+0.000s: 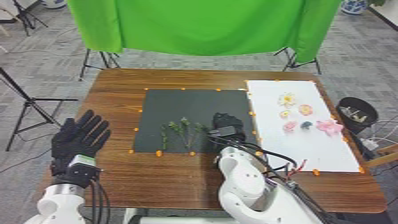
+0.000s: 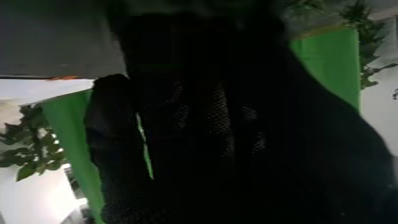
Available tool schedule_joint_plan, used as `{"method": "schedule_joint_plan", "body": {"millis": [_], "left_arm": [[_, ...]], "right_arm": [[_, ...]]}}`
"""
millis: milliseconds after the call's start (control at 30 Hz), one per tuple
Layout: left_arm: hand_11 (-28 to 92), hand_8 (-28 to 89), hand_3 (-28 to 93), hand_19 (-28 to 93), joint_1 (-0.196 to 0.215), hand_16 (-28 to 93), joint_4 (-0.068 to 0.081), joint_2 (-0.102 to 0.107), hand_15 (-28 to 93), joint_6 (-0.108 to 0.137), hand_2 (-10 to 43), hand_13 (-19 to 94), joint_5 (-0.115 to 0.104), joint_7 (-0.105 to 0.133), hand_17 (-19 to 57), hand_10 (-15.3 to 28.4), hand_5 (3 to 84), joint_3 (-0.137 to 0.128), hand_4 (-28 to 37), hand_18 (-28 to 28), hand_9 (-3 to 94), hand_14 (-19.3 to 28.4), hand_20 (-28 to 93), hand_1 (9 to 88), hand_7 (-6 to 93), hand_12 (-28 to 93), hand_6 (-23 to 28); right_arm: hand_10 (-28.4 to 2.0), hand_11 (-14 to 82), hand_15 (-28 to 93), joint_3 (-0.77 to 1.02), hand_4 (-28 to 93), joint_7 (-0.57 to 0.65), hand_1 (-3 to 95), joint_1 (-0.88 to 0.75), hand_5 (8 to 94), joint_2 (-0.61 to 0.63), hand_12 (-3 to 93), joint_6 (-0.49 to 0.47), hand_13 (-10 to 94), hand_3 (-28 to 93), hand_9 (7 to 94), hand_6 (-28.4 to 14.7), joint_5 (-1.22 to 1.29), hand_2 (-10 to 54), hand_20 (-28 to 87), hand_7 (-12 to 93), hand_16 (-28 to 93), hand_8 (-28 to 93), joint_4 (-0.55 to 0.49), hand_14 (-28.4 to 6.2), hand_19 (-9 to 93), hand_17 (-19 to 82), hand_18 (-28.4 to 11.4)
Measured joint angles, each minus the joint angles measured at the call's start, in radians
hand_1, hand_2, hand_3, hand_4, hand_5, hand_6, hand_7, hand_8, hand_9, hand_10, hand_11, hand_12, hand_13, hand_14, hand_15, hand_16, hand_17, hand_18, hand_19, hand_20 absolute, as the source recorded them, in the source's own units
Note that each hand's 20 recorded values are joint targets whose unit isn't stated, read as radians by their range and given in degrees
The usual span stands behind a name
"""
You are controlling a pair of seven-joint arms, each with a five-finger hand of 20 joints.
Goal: Arrange flowers
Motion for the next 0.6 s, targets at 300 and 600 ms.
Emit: {"method": "schedule_joint_plan", "body": {"millis": [300,600], "left_arm": [[27,-8,71,37,0.0,-8,0.001,0.0,44,-0.004,9.0,26,0.001,-0.005,-6.8,16.4,43.2,-0.001,-28.2,15.2,35.0,17.3,9,29.9,12.4,10,10.9],[27,-8,71,37,-0.001,-8,0.004,-0.001,43,-0.032,9.6,26,0.002,0.007,-6.8,16.4,43.0,0.005,-28.2,15.1,35.1,17.2,9,29.4,12.2,10,10.6]], "right_arm": [[-16.0,20.8,50,0.01,-28,0.021,46.7,-0.004,65.4,0.001,18.3,-0.003,75,82,75.6,-5.1,0.014,-9.5,36,33,33,-5,-0.038,-11.0,84,32,-28.0],[-15.6,23.2,54,0.077,-28,0.023,47.1,-0.007,58.1,0.033,18.0,0.328,66,82,67.5,-3.6,0.019,-9.5,41,39,32,-14,-0.063,-10.8,84,30,-23.7]]}}
